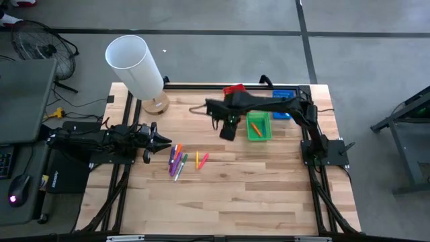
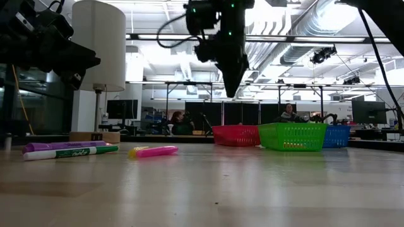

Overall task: Pick & Place Markers
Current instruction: Put the pink pen in the green bin

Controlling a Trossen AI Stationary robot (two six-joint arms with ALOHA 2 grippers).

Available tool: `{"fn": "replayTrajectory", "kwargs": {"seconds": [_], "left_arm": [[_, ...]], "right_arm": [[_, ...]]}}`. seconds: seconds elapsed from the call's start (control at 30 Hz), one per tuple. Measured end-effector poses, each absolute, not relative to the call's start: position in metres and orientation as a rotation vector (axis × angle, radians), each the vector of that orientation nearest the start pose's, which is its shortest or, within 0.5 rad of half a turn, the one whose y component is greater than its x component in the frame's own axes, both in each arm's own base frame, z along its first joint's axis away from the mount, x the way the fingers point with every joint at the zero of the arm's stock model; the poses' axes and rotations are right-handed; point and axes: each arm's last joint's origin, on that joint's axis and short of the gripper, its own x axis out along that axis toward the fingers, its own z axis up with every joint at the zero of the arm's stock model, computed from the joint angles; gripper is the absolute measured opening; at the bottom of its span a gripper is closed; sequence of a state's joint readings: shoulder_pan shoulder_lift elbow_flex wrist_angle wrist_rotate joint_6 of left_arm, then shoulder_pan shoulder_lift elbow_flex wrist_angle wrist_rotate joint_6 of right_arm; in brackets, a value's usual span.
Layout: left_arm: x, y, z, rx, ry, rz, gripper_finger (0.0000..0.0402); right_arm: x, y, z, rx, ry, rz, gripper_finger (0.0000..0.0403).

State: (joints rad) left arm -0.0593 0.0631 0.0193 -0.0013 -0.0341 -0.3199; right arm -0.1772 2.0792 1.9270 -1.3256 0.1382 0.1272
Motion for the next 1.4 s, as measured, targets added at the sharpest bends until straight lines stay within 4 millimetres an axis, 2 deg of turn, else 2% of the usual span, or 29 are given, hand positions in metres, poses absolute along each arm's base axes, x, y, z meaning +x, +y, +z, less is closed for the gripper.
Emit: {"fn": "replayTrajectory", "kwargs": {"seconds": [0.13,0.27,0.4,0.5,0.63,0.8,1.03,1.27,1.4], "left_arm": [[0.1,-0.005,0.165,-0.318,0.048,-0.018,0.0083],[0.1,-0.005,0.165,-0.318,0.048,-0.018,0.0083],[0.1,-0.005,0.165,-0.317,0.048,-0.018,0.0083],[0.1,-0.005,0.165,-0.317,0.049,-0.018,0.0083],[0.1,-0.005,0.165,-0.318,0.048,-0.018,0.0083],[0.1,-0.005,0.165,-0.317,0.048,-0.018,0.0083],[0.1,-0.005,0.165,-0.317,0.048,-0.018,0.0083],[0.1,-0.005,0.165,-0.318,0.048,-0.018,0.0083],[0.1,-0.005,0.165,-0.318,0.048,-0.018,0.0083]], "right_arm": [[0.41,-0.043,0.261,0.061,1.431,-0.246,0.0124],[0.421,-0.012,0.259,-0.088,1.351,-0.103,0.0124],[0.428,0.015,0.243,-0.302,1.283,0.12,0.0124],[0.432,0.026,0.227,-0.426,1.22,0.208,0.0124],[0.438,0.023,0.214,-0.418,1.138,0.245,0.0124],[0.441,0.015,0.211,-0.458,1.088,0.299,0.0124],[0.445,0.015,0.207,-0.521,1.076,0.346,0.0124],[0.472,0.017,0.203,-0.504,1.098,0.388,0.0124],[0.482,0.021,0.195,-0.565,1.137,0.452,0.0124]]}}
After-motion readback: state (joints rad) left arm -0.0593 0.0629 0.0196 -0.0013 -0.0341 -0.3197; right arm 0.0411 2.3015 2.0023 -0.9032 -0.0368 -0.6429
